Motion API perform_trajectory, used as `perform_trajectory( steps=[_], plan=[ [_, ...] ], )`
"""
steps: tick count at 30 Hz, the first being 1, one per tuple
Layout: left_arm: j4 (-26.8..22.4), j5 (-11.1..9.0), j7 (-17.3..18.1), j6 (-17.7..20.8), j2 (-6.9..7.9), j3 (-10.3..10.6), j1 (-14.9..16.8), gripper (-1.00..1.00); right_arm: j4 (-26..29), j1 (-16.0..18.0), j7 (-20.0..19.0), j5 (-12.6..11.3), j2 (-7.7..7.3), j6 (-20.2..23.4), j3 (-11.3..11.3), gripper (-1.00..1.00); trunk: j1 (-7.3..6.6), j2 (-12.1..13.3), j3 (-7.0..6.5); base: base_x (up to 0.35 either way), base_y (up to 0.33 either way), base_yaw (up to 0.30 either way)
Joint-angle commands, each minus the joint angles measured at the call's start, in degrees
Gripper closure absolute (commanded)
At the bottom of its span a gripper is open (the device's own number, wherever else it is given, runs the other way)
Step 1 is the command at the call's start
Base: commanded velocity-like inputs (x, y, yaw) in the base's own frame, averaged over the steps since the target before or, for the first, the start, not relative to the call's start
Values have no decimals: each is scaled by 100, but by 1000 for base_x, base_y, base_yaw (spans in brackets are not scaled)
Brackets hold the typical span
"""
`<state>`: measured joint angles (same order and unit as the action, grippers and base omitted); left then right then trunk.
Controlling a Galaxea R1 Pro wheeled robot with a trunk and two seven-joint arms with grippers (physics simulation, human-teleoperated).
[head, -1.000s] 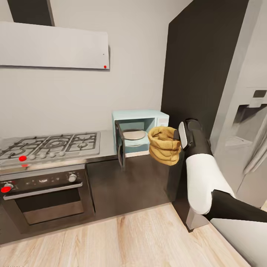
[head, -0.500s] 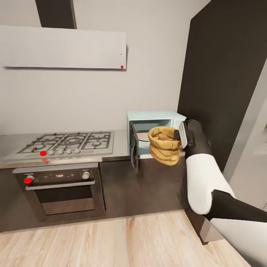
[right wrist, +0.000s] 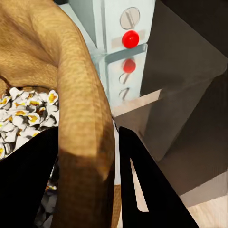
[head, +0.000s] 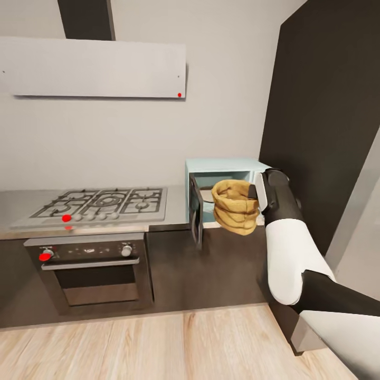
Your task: In the kitchen, take the popcorn bag from the countertop, put it into the microwave, and heat it until the popcorn is cooked so the cooked popcorn ends up inside the bag.
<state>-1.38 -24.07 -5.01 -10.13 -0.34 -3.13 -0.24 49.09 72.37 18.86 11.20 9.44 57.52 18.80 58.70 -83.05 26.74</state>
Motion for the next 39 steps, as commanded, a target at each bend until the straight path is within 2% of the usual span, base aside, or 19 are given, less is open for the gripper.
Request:
perform_trajectory(
  steps=[1,16,26,27,28,30,35,39],
  plan=[
    [-12,19,-18,-3,-2,-30,-2,-100,4,5,-24,36,3,22,19,100,3,-2,5,303,0,0],
    [-12,16,-17,-7,7,-30,-2,-100,-100,5,-23,15,-14,-136,27,100,3,-2,5,318,0,0],
    [-12,16,-17,-15,8,-38,-2,-100,-351,5,-23,27,-34,-310,36,100,3,-2,5,28,0,0],
    [-12,16,-17,-16,8,-38,-2,-100,-381,-45,-21,31,-44,-436,37,100,3,-2,5,0,0,0],
    [-12,16,-17,-16,8,-38,-2,-100,-390,-289,-29,19,-47,-834,36,100,3,-2,5,0,0,0],
    [-12,16,-17,-16,8,-38,-2,-100,-391,-351,-32,23,-48,-926,42,100,3,-2,5,0,0,0],
    [-12,16,-18,-18,-1,-38,-2,-100,-391,-363,-31,28,-48,-944,37,100,3,-2,5,18,0,0],
    [-12,19,-17,-9,4,-30,-2,-100,-377,-364,-23,31,-48,-944,40,100,3,-2,5,267,0,0]
  ],
)
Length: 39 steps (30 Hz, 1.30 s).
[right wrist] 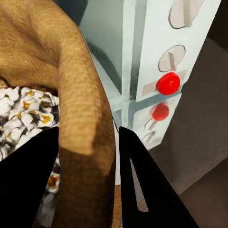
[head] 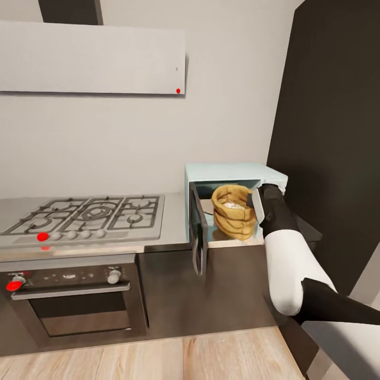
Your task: In the kitchen, take the popcorn bag from the countertop, put it into the microwave, and heat it until the popcorn is cooked so the cooked popcorn ends up inside the bag.
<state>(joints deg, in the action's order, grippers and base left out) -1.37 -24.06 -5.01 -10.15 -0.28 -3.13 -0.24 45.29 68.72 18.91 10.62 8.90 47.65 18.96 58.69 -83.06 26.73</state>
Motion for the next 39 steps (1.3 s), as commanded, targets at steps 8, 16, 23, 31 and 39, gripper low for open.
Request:
perform_trajectory(
  steps=[8,16,23,31,39],
  plan=[
    [-13,18,-18,-4,1,-29,-2,-100,67,1,-28,89,7,43,20,100,4,-2,7,320,0,0],
    [-12,17,-18,-12,-4,-29,-2,-100,47,1,-28,102,7,43,20,100,4,-2,7,222,0,0],
    [-17,19,-22,-20,-8,-36,-2,-100,34,1,-28,81,7,77,20,100,4,-2,7,5,0,0],
    [-18,33,-18,-20,-7,-4,-2,-100,58,1,-28,89,7,53,20,100,4,-2,7,235,0,0],
    [-17,33,-18,-22,-7,-12,-2,-100,59,1,-36,89,7,83,20,100,4,-2,7,99,0,0]
  ],
)
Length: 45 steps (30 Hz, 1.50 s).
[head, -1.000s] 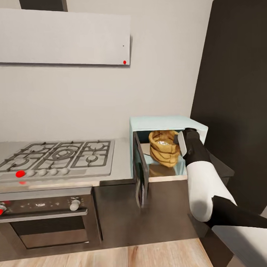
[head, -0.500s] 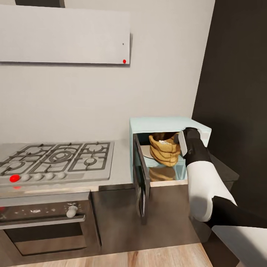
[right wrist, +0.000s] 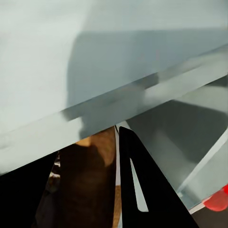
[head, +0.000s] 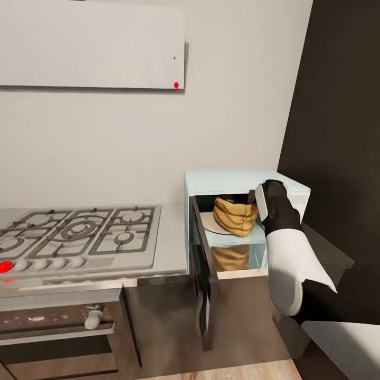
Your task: In the kitchen, take the popcorn bag from the countertop, put it into the microwave, and heat it until the popcorn is cooked so the cooked popcorn ends up inside the bag.
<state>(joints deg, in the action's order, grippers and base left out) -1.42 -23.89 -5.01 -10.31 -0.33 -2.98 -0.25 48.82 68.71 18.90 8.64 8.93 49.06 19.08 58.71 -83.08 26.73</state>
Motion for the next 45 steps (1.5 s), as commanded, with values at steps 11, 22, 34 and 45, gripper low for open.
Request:
perform_trajectory(
  steps=[11,22,34,45],
  plan=[
    [-9,43,-18,-8,-6,-19,-1,-100,-222,2,-44,278,3,-19,8,-100,1,0,7,0,0,0],
    [-14,68,-18,-16,-20,-19,-1,-100,1480,2,-53,272,28,846,-9,-100,1,0,7,-248,0,0],
    [-7,18,-18,-15,-10,-36,-1,-100,1879,-1513,-1390,296,13,-5,-26,-100,1,0,7,-233,0,0],
    [-19,47,-18,-15,-11,-21,-1,-100,956,-2511,-3629,344,0,-3652,-27,-100,1,0,7,0,0,0]
  ],
)
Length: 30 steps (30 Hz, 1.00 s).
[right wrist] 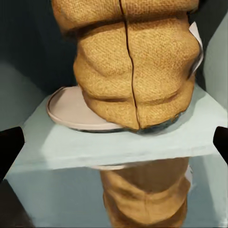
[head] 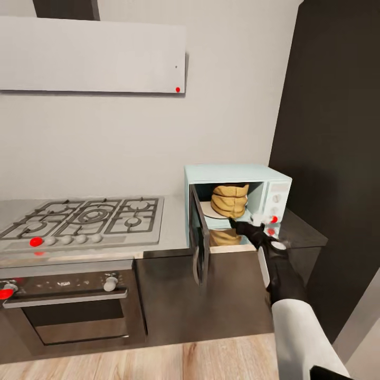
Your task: In the kitchen, take the popcorn bag from the countertop, put it into the microwave, and heat it until the popcorn is cooked so the cooked popcorn ends up inside the bag.
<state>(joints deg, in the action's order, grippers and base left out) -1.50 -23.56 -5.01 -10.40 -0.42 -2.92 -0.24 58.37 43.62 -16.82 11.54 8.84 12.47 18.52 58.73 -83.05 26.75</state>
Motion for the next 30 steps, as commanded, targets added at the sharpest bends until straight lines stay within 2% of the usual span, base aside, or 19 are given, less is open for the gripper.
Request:
perform_trajectory(
  steps=[1,4,6,10,30],
  plan=[
    [-16,16,-18,-6,-2,-26,-3,-100,-204,-75,-85,93,11,-343,27,-100,0,-3,4,0,0,0],
    [-24,8,-18,-6,-2,-34,-3,-100,-351,-136,-112,187,8,-635,18,-100,0,-3,4,0,0,0],
    [-25,-12,-18,-6,2,-51,-3,-100,-379,-148,-108,281,10,-693,19,-100,0,-3,4,0,0,0],
    [-26,-28,-18,-3,2,-54,-3,-100,-387,-152,-87,307,4,-708,46,-100,0,-3,4,21,0,0],
    [-26,-26,-17,9,15,-51,-3,-100,-388,-152,-119,305,3,-754,59,-100,0,-3,4,289,0,0]
  ],
)
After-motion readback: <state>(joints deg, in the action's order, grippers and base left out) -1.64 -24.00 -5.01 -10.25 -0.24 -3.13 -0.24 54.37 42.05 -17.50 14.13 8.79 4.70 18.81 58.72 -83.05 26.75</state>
